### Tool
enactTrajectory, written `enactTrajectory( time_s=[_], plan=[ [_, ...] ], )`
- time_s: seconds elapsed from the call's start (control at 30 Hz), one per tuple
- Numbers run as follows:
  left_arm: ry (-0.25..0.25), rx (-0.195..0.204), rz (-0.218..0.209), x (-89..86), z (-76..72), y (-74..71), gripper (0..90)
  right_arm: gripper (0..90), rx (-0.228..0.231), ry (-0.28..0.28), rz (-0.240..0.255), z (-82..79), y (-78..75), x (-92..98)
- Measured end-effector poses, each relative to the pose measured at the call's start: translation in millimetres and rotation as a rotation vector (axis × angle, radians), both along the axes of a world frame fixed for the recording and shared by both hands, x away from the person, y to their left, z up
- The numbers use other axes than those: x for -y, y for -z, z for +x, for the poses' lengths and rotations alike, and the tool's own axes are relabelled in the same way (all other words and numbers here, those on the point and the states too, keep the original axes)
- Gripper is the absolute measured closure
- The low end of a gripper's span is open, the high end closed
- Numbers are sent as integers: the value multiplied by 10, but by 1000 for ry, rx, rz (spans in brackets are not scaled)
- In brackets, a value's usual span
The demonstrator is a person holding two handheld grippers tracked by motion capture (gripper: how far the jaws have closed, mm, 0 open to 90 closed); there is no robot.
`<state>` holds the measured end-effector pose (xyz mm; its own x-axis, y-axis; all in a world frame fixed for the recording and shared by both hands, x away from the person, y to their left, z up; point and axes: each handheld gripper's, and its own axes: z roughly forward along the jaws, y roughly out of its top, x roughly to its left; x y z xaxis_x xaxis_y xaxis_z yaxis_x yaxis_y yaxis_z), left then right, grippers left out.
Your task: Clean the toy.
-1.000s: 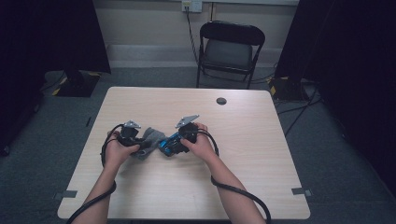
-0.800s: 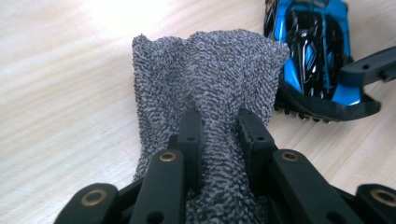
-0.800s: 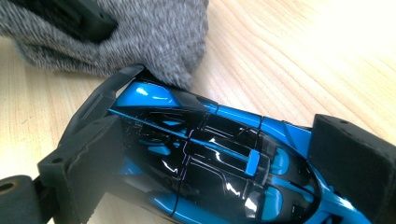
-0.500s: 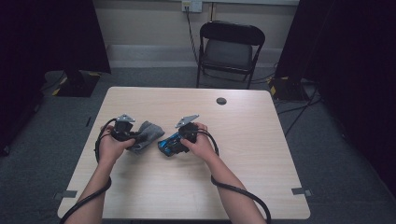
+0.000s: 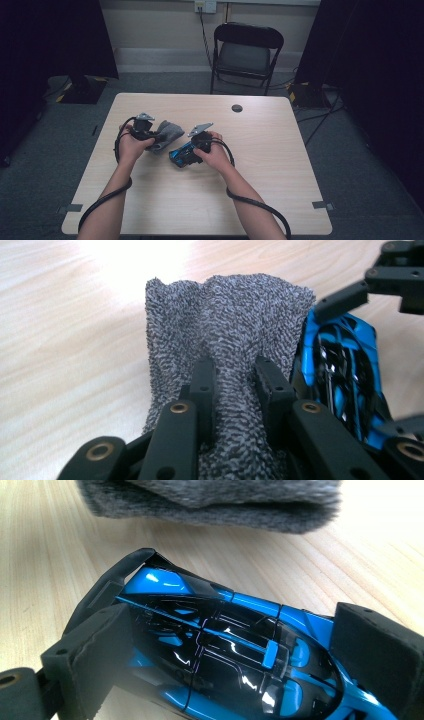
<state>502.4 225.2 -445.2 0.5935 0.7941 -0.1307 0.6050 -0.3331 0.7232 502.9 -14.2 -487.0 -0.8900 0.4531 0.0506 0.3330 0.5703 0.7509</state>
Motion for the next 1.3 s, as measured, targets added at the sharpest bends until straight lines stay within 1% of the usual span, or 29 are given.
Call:
enactTrajectory(
  time_s=[0.13,0.2,0.3,0.4,0.43,0.5,0.6,0.67,0.73,0.77,0.8,0.83,0.87,0.9,0.93,1.13,1.17,1.2,1.27,1.3],
  plan=[
    [-6,-2,-6,89,81,28,735,30,0,1,-1,-1,-1,-1],
    [3,-3,11,134,118,48,735,31,1,0,1,-1,1,3],
    [3,-6,2,228,162,100,736,30,2,1,2,-1,3,5],
    [22,-7,23,305,208,152,735,31,1,-1,0,1,1,5],
    [21,-15,25,335,220,171,735,31,1,0,1,1,1,6],
    [27,-12,49,384,245,211,735,31,2,1,2,1,2,7],
    [28,-15,44,458,281,259,734,31,3,2,3,-2,3,7],
    [35,-18,63,514,304,285,733,31,4,2,5,-2,5,7],
    [41,-27,65,576,322,310,731,31,3,2,5,-2,5,7],
    [46,-22,69,607,329,320,729,30,2,2,4,-2,4,6],
    [49,-25,64,638,332,327,728,31,2,2,4,-2,3,6],
    [55,-20,61,668,333,335,727,31,3,2,6,-2,5,7],
    [69,-18,66,690,335,339,727,31,4,0,6,-1,6,8],
    [69,-13,71,714,332,347,725,30,5,1,6,-2,6,8],
    [81,-13,85,724,332,348,724,30,5,1,6,-1,6,8],
    [102,-17,106,752,317,338,732,30,3,2,2,-2,3,5],
    [107,-12,119,756,314,332,734,30,3,2,3,-1,4,6],
    [115,-20,121,755,313,325,734,30,3,2,4,-1,4,7],
    [117,-22,112,752,308,328,736,30,2,1,1,1,2,5],
    [121,-24,115,742,308,325,737,30,2,2,2,0,2,5]
  ],
)
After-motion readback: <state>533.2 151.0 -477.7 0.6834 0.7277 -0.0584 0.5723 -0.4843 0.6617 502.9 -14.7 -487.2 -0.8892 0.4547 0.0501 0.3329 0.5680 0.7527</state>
